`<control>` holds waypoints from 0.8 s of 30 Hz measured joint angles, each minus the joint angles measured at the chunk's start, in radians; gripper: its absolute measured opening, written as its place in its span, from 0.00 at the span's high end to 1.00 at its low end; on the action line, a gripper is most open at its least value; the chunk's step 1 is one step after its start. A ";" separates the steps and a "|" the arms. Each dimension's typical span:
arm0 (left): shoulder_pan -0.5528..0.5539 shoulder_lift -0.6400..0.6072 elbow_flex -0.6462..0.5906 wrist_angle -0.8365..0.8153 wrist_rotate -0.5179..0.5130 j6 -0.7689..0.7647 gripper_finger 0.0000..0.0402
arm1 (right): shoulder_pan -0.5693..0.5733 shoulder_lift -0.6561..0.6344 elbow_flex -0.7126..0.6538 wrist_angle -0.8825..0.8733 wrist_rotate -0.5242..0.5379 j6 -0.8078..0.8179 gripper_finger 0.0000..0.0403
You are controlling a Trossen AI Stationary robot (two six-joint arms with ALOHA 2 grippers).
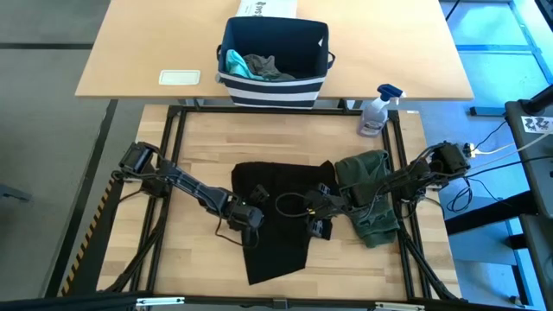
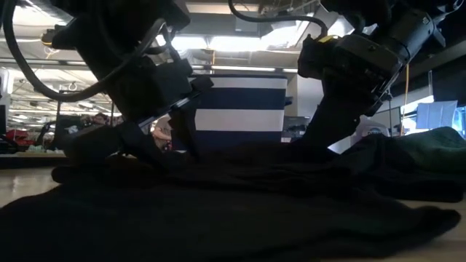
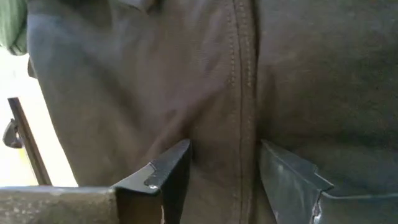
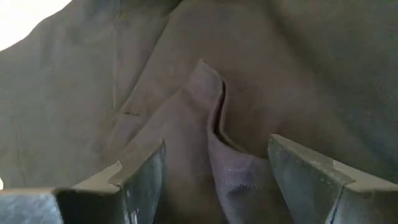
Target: Fold Laundry from Bin
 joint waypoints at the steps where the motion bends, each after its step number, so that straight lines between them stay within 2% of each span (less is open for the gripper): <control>1: -0.001 -0.002 0.000 -0.004 -0.002 0.002 0.57 | 0.000 0.000 0.000 0.000 0.000 0.000 0.31; 7: -0.002 -0.003 0.000 -0.012 -0.002 0.008 0.62 | 0.000 0.000 0.000 -0.001 0.000 0.003 0.31; 17: -0.010 -0.015 0.058 -0.042 0.000 0.018 0.62 | 0.000 0.000 0.000 -0.001 0.000 0.019 0.31; 24: 0.008 -0.015 0.059 -0.050 0.053 0.008 0.62 | 0.000 0.000 0.000 -0.002 0.000 0.025 0.31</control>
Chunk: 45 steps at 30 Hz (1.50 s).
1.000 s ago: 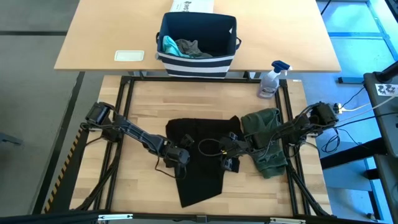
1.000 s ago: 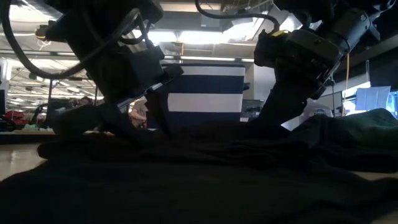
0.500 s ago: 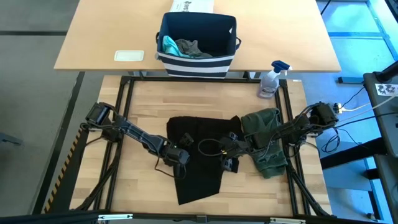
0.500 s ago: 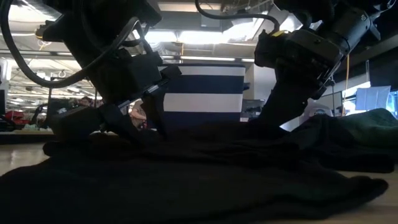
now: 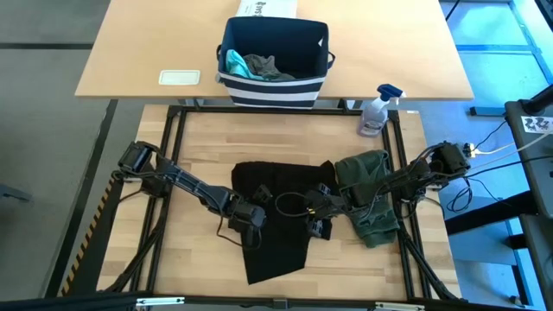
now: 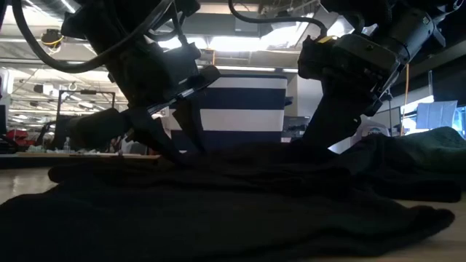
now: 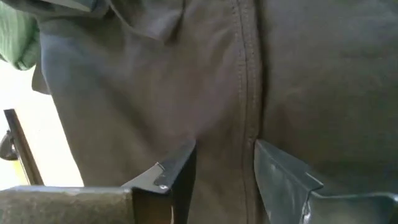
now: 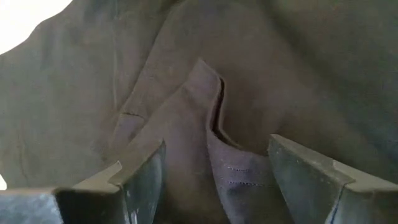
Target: Fold Laundry from Bin
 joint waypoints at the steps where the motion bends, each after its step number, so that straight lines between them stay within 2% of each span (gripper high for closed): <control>1: -0.001 0.000 0.000 -0.002 0.006 0.000 0.62 | 0.000 0.000 0.000 0.000 0.000 0.001 0.31; 5: -0.013 0.000 0.001 -0.032 0.034 0.000 0.62 | 0.000 0.000 0.000 0.000 0.000 0.001 0.31; 23: 0.020 0.001 0.001 -0.022 -0.015 -0.010 0.63 | 0.000 0.000 0.000 0.000 0.000 0.001 0.31; 28: 0.016 0.001 0.001 -0.022 -0.012 -0.010 0.73 | 0.000 0.000 0.000 0.000 0.000 0.001 0.31; 33: 0.016 0.001 0.001 -0.022 0.063 -0.011 0.93 | 0.000 0.000 0.000 0.000 -0.020 -0.006 0.31; 35: 0.016 0.001 0.001 -0.022 0.077 -0.015 0.98 | 0.000 0.000 0.000 0.000 -0.026 -0.008 0.34; 38: 0.016 0.001 0.001 -0.022 0.073 -0.015 0.99 | 0.000 0.000 0.000 0.000 -0.026 -0.010 0.43; 45: 0.019 0.001 0.001 -0.018 0.072 -0.014 1.00 | 0.000 0.000 0.000 -0.003 -0.018 -0.021 0.73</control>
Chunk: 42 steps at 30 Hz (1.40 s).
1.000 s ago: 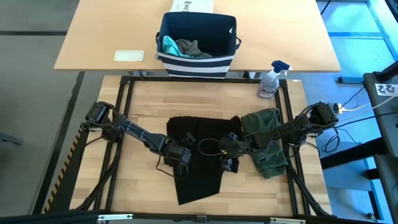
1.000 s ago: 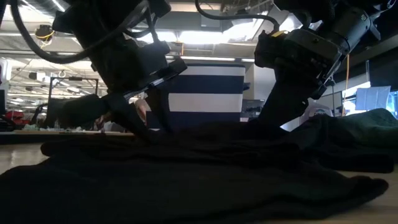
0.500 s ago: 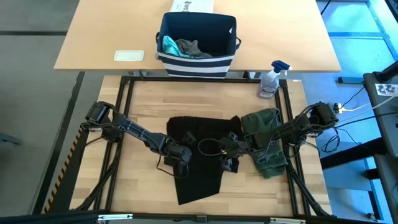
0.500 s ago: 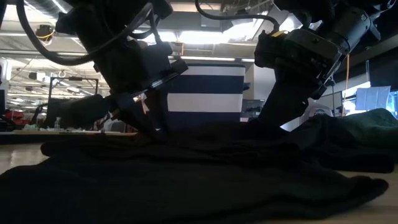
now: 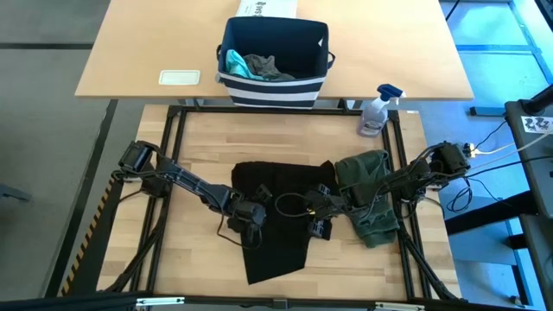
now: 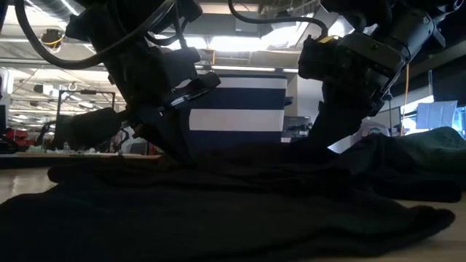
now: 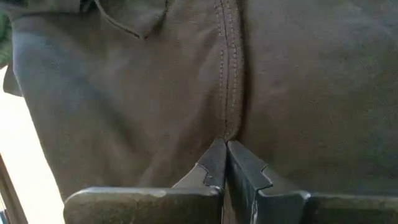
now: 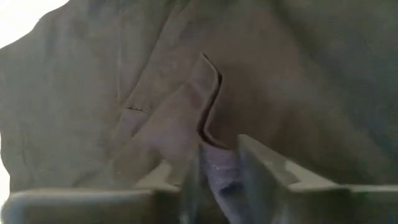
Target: Fold Laundry from Bin
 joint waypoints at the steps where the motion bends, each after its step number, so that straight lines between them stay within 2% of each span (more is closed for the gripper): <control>1: 0.000 0.000 0.000 0.000 -0.001 -0.001 1.00 | 0.000 0.000 0.000 0.000 0.001 -0.008 0.78; 5: 0.000 0.000 0.000 0.000 -0.006 -0.004 1.00 | 0.000 0.000 0.000 0.000 0.001 -0.012 0.95; 7: 0.000 0.000 0.000 0.000 -0.014 -0.003 1.00 | 0.000 0.000 0.000 0.001 0.000 -0.012 0.98; 11: 0.000 0.000 0.000 -0.008 -0.034 0.008 1.00 | 0.000 0.000 0.010 0.000 -0.002 -0.002 0.96; 19: -0.003 -0.004 0.001 -0.111 -0.059 0.005 1.00 | 0.013 0.000 0.110 -0.002 -0.044 -0.011 0.98; 26: -0.003 -0.071 0.001 -0.208 -0.088 -0.019 1.00 | 0.066 0.000 0.204 -0.042 -0.043 -0.030 0.99; 34: 0.000 -0.159 0.001 -0.214 -0.113 0.001 1.00 | 0.164 0.000 0.263 -0.041 0.033 0.017 0.99; 42: 0.017 -0.204 0.001 -0.260 -0.149 0.032 1.00 | 0.258 0.000 0.308 -0.041 0.155 0.048 0.99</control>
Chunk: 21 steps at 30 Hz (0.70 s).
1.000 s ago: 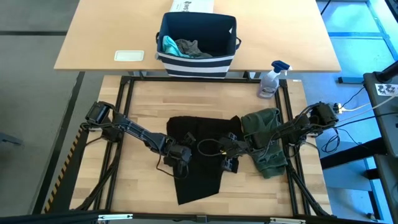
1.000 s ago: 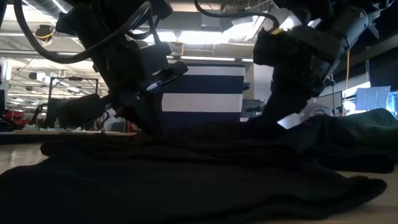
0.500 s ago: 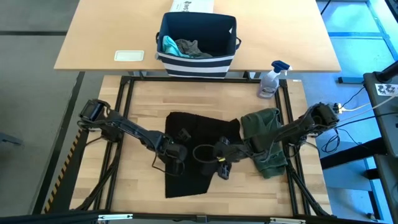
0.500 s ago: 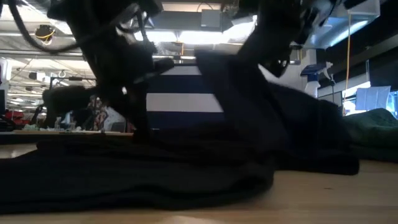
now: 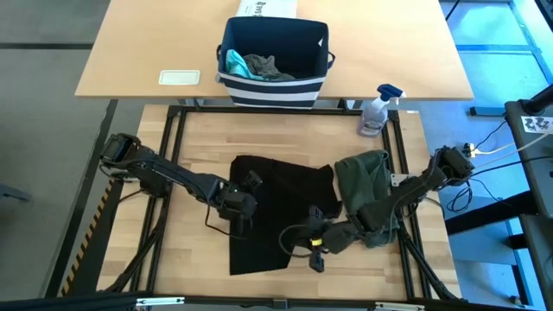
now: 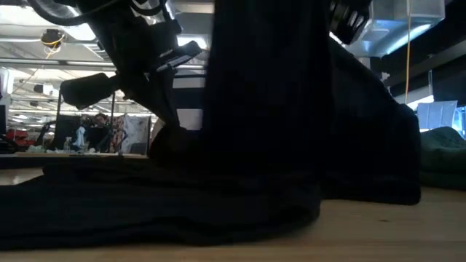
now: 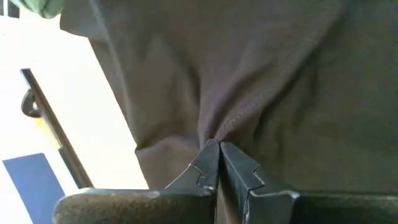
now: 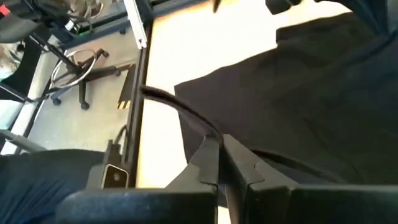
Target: Fold Laundry from Bin
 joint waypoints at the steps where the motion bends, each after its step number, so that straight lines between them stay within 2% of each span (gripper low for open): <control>1: 0.005 -0.002 0.000 0.001 -0.003 0.008 1.00 | 0.004 0.000 0.006 0.000 0.013 0.002 0.99; 7: 0.030 -0.032 0.000 -0.084 -0.011 0.040 1.00 | 0.004 0.000 0.025 0.032 0.030 0.024 0.99; 15: 0.058 -0.116 0.000 -0.225 -0.015 0.043 1.00 | 0.004 0.037 0.024 0.111 0.000 0.022 0.99; 21: 0.060 -0.154 0.000 -0.326 -0.007 0.015 1.00 | -0.011 0.111 0.025 0.266 -0.066 0.020 0.99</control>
